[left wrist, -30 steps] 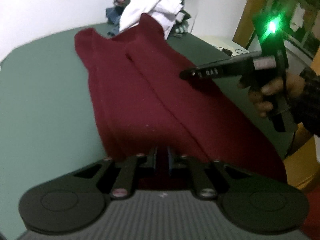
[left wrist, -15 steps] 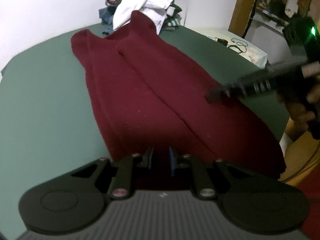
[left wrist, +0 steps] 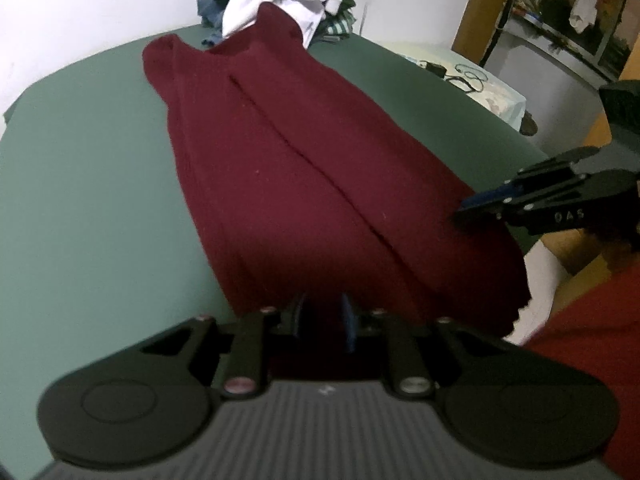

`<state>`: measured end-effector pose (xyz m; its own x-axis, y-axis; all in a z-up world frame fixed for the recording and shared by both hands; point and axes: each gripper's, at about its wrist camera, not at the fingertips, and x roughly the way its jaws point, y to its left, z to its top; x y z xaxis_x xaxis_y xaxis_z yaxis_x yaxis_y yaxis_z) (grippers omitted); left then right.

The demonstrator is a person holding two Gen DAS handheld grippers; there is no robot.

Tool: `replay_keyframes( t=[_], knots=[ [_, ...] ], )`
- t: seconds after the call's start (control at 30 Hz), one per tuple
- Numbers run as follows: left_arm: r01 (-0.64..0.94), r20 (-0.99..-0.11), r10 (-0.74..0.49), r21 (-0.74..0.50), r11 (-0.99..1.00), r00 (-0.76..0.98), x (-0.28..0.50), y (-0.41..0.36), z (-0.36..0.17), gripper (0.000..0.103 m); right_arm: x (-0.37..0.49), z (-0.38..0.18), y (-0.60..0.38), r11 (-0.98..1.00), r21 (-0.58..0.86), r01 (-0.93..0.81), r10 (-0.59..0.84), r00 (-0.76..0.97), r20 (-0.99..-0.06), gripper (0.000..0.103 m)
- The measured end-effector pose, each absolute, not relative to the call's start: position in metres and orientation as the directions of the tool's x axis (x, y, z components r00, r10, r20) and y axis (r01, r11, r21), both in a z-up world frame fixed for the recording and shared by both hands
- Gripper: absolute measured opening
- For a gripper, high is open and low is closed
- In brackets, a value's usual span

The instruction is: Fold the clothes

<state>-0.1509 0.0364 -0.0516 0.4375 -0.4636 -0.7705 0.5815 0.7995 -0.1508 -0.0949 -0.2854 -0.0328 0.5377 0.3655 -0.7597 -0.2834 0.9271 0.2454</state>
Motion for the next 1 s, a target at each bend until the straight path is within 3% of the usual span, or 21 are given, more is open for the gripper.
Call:
replay_keyframes(
  t=[0.13, 0.2, 0.23, 0.27, 0.43, 0.5, 0.67, 0.77, 1.0],
  knots=[
    [0.567, -0.773, -0.462, -0.164, 0.807, 0.435, -0.138, 0.035, -0.046, 0.019, -0.093, -0.03, -0.281, 0.938, 0.233, -0.256, 0.339, 0.544, -0.768, 0.018],
    [0.52, -0.746, -0.454, -0.171, 0.837, 0.486, -0.125, 0.034, -0.039, 0.032, -0.092, -0.025, -0.277, 0.948, 0.221, -0.228, 0.314, 0.578, -0.753, 0.018],
    [0.49, -0.733, -0.438, -0.164, 0.856, 0.521, -0.119, 0.032, -0.036, 0.049, -0.088, -0.023, -0.275, 0.952, 0.215, -0.216, 0.303, 0.594, -0.745, 0.02],
    [0.46, -0.732, -0.403, -0.138, 0.877, 0.549, -0.112, 0.027, -0.035, 0.055, -0.085, -0.023, -0.273, 0.955, 0.21, -0.21, 0.296, 0.603, -0.741, 0.02],
    [0.375, -0.763, -0.247, -0.006, 0.927, 0.598, -0.085, -0.007, -0.046, 0.055, -0.068, -0.031, -0.265, 0.964, 0.199, -0.175, 0.264, 0.581, -0.77, 0.022],
    [0.346, -0.783, -0.214, 0.002, 0.938, 0.584, -0.081, -0.012, -0.049, 0.056, -0.067, -0.031, -0.266, 0.961, 0.198, -0.193, 0.273, 0.566, -0.778, 0.022],
    [0.269, -0.808, -0.128, 0.039, 0.962, 0.576, -0.076, -0.02, -0.047, 0.07, -0.063, -0.031, -0.272, 0.95, 0.211, -0.231, 0.304, 0.518, -0.799, 0.022],
    [0.223, -0.819, -0.088, 0.049, 0.974, 0.566, -0.072, -0.022, -0.045, 0.07, -0.055, -0.027, -0.273, 0.942, 0.21, -0.26, 0.317, 0.494, -0.81, 0.023],
    [0.137, -0.822, -0.014, 0.078, 0.988, 0.569, -0.064, -0.032, -0.038, 0.078, -0.029, -0.019, -0.281, 0.929, 0.278, -0.244, 0.367, 0.51, -0.778, 0.033]
  ],
)
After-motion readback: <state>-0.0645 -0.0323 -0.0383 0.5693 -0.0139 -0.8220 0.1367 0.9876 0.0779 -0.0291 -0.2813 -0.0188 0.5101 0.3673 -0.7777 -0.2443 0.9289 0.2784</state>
